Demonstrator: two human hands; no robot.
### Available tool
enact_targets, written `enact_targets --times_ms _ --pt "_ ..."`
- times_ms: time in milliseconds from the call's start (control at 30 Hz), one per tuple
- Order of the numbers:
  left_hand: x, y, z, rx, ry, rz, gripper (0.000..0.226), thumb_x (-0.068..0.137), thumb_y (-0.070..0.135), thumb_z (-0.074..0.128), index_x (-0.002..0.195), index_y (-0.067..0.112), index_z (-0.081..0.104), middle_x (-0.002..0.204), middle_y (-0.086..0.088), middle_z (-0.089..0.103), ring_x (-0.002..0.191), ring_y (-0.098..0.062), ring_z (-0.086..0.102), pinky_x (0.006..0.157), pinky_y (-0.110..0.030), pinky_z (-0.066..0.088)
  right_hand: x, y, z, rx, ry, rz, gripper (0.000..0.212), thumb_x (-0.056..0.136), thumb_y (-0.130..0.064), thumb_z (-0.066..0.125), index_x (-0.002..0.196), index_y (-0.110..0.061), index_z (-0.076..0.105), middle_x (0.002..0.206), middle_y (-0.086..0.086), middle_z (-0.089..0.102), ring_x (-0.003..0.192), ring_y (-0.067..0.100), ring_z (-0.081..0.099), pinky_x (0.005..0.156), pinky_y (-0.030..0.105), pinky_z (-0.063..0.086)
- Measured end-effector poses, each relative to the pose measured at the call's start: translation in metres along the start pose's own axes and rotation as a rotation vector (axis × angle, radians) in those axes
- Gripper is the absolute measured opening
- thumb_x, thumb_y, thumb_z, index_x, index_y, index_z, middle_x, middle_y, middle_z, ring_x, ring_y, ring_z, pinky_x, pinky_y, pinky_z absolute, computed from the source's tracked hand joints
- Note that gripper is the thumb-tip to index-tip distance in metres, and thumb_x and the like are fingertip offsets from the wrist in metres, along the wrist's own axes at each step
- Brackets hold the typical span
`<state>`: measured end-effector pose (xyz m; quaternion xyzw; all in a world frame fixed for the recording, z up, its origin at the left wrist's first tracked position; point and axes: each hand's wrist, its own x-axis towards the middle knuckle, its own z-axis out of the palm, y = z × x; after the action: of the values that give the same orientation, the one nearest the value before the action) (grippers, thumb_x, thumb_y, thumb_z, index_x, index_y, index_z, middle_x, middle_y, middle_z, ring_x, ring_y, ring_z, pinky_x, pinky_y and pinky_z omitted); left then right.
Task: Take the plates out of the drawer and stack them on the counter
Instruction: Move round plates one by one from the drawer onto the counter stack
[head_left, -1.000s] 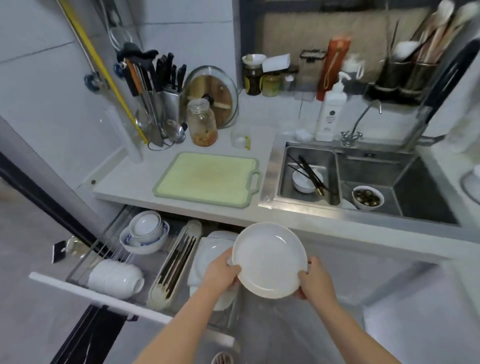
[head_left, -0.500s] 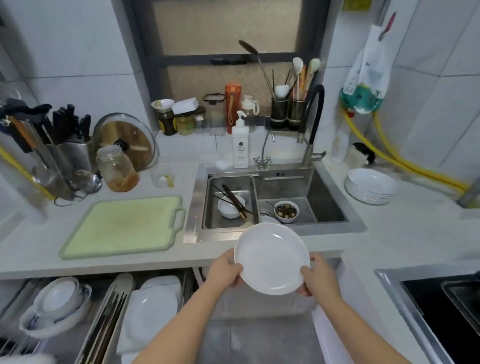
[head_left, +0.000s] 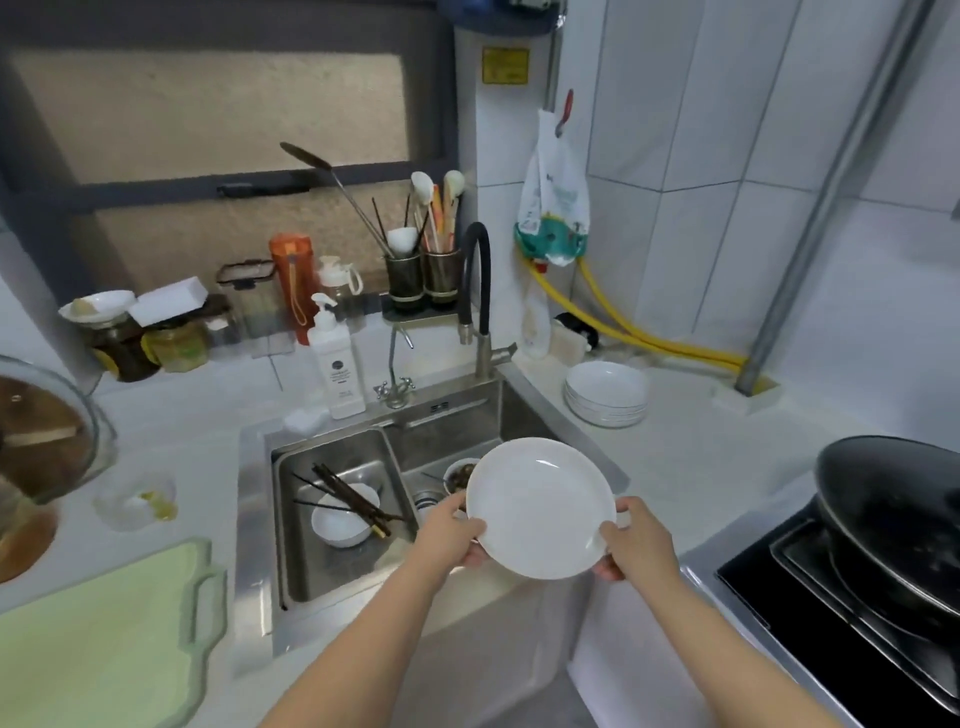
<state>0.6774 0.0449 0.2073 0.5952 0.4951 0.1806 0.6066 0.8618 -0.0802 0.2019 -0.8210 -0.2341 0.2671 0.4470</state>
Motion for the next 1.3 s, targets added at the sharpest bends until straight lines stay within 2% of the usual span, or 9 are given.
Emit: enact_targets --times_ms 100,233,367,600,767,900,1033,1233,1300 --pt "0.025 0.015 0.003 -0.004 -0.049 0.036 0.046 0.083 -0.004 0.049 0.121 0.018 0.056 0.072 -0.004 0.063 0.044 -0.015 0.064 0.05 -0.025 0.056 0.017 -0.008 -0.003 0.028 0.031 0.022 0.023 0.082 -0.002 0.046 0.1 -0.016 0.051 0.066 0.014 0.064 0.027 0.017 0.054 0.029 0.018 0.04" --pt "0.055 0.03 0.012 -0.019 -0.103 0.059 0.037 0.087 -0.002 0.051 0.122 0.012 0.057 0.079 -0.009 0.064 0.044 -0.017 0.062 0.047 -0.026 0.052 0.045 -0.016 -0.01 0.027 0.065 0.038 0.023 0.081 -0.004 0.047 0.099 -0.017 0.051 0.083 0.022 0.066 0.034 0.021 0.06 0.032 0.021 0.044" --pt "0.093 0.044 0.025 -0.001 -0.111 0.045 0.041 0.09 0.006 0.054 0.131 0.015 0.052 0.099 -0.016 0.067 0.051 -0.016 0.067 0.05 -0.026 0.053 0.084 -0.019 -0.014 0.02 0.079 0.04 0.024 0.08 -0.005 0.048 0.1 -0.018 0.052 0.072 0.017 0.067 0.032 0.024 0.058 0.036 0.024 0.048" --pt "0.174 0.081 0.057 -0.082 -0.079 0.017 0.044 0.09 0.017 0.06 0.131 0.018 0.047 0.079 -0.008 0.073 0.06 -0.018 0.069 0.051 -0.025 0.053 0.18 -0.032 -0.026 0.039 0.094 0.059 0.023 0.082 -0.008 0.05 0.102 -0.02 0.052 0.042 0.005 0.063 0.033 0.021 0.058 0.042 0.027 0.053" --pt "0.232 0.112 0.091 -0.072 -0.058 0.006 0.046 0.091 0.016 0.059 0.134 0.014 0.046 0.08 -0.009 0.07 0.062 -0.019 0.068 0.056 -0.027 0.054 0.248 -0.049 -0.043 0.06 0.116 0.055 0.021 0.082 -0.011 0.054 0.1 -0.021 0.053 0.041 0.005 0.062 0.03 0.017 0.055 0.036 0.022 0.048" --pt "0.274 0.132 0.113 -0.101 -0.059 -0.05 0.048 0.091 0.013 0.058 0.137 0.011 0.044 0.097 -0.021 0.071 0.072 -0.027 0.068 0.062 -0.032 0.057 0.295 -0.055 -0.053 0.071 0.121 0.086 0.02 0.083 -0.011 0.053 0.1 -0.02 0.057 0.058 0.012 0.065 0.034 0.016 0.054 0.034 0.019 0.042" --pt "0.308 0.143 0.134 -0.116 -0.041 -0.068 0.048 0.09 0.011 0.058 0.136 0.014 0.046 0.093 -0.019 0.069 0.065 -0.024 0.066 0.066 -0.034 0.057 0.337 -0.053 -0.058 0.066 0.134 0.1 0.017 0.083 -0.015 0.053 0.096 -0.023 0.061 0.069 0.009 0.067 0.042 0.015 0.058 0.035 0.016 0.042" --pt "0.348 0.141 0.16 -0.127 0.0 -0.125 0.047 0.09 0.014 0.06 0.135 0.015 0.048 0.098 -0.017 0.068 0.062 -0.025 0.066 0.057 -0.031 0.056 0.387 -0.041 -0.06 -0.015 0.12 0.145 0.031 0.087 -0.019 0.05 0.116 -0.022 0.06 0.095 0.017 0.072 0.067 0.028 0.064 0.071 0.038 0.057" --pt "0.357 0.139 0.166 -0.134 0.004 -0.134 0.047 0.09 0.013 0.059 0.135 0.014 0.048 0.093 -0.016 0.067 0.06 -0.024 0.064 0.055 -0.03 0.055 0.397 -0.036 -0.059 -0.018 0.108 0.158 0.035 0.088 -0.02 0.049 0.122 -0.02 0.059 0.104 0.018 0.071 0.068 0.027 0.064 0.069 0.035 0.058"
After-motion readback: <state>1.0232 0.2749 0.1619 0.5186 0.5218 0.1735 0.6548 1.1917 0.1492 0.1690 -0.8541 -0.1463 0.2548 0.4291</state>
